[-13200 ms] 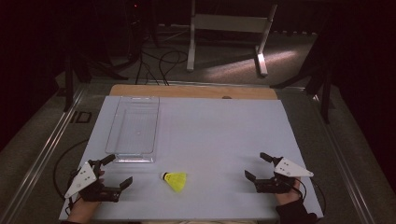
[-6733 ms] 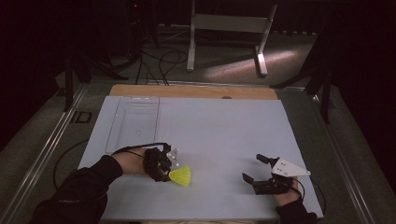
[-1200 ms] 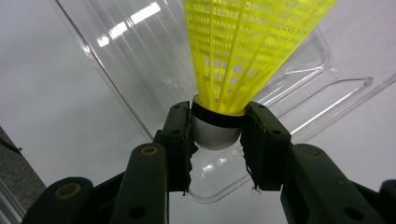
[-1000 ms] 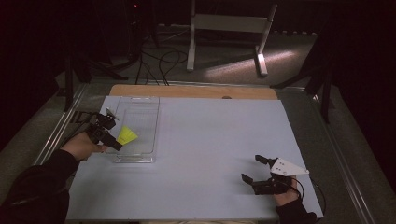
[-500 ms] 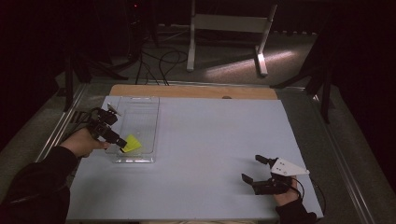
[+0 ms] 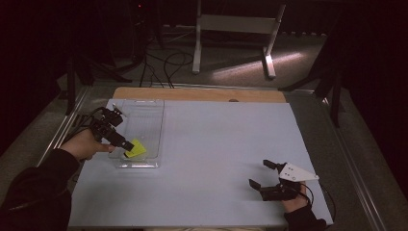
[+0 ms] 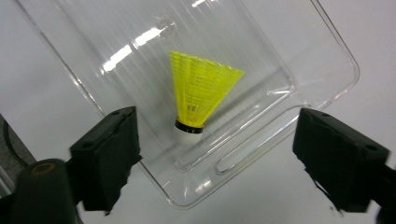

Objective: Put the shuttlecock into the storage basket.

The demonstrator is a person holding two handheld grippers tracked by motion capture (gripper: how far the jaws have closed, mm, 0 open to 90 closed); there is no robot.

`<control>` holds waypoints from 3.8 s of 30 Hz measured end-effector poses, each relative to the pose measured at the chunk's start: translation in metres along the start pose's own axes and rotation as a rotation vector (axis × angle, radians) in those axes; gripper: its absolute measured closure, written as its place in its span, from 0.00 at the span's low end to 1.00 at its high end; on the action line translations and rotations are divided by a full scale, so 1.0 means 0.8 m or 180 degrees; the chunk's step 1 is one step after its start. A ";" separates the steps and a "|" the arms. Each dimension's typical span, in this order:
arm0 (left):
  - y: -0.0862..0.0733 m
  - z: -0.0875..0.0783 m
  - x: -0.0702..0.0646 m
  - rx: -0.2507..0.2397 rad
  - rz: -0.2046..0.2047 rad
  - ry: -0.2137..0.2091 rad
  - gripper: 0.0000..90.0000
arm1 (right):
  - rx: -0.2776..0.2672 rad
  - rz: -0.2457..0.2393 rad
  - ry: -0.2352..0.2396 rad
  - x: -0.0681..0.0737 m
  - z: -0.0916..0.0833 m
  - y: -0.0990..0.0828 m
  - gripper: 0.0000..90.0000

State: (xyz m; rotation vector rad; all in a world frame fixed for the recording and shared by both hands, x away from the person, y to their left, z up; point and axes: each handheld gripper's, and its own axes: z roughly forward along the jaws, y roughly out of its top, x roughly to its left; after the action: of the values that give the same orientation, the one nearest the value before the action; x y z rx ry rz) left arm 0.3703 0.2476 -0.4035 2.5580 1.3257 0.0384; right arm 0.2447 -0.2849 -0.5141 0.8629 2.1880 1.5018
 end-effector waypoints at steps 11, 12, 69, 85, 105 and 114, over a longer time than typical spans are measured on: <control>0.004 0.002 -0.013 -0.0049 0.0315 -0.0215 0.00 | 0.0004 0.0001 0.0000 0.000 0.000 0.000 0.10; 0.005 0.001 -0.013 -0.0045 0.0307 -0.0222 0.00 | 0.0003 0.0004 -0.0002 0.000 0.000 0.000 0.10; 0.081 0.028 -0.179 -0.0880 0.1607 -0.0805 0.00 | 0.0003 -0.0011 0.0001 0.001 -0.004 0.000 0.10; 0.070 0.062 -0.212 -0.1040 0.1894 -0.1019 0.00 | 0.0009 -0.0026 0.0008 0.001 -0.003 0.000 0.10; 0.021 0.107 -0.224 -0.1080 0.1968 -0.1133 0.00 | 0.0022 -0.0034 0.0006 0.002 -0.003 0.001 0.10; -0.010 0.119 -0.208 -0.1102 0.1860 -0.1151 0.00 | 0.0029 -0.0047 0.0022 0.003 -0.003 0.001 0.10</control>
State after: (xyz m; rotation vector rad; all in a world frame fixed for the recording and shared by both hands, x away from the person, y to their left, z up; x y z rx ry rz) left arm 0.2806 0.0970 -0.4814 2.4047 0.3813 -0.0752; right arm 0.2421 -0.2849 -0.5128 0.8438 2.2030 1.4914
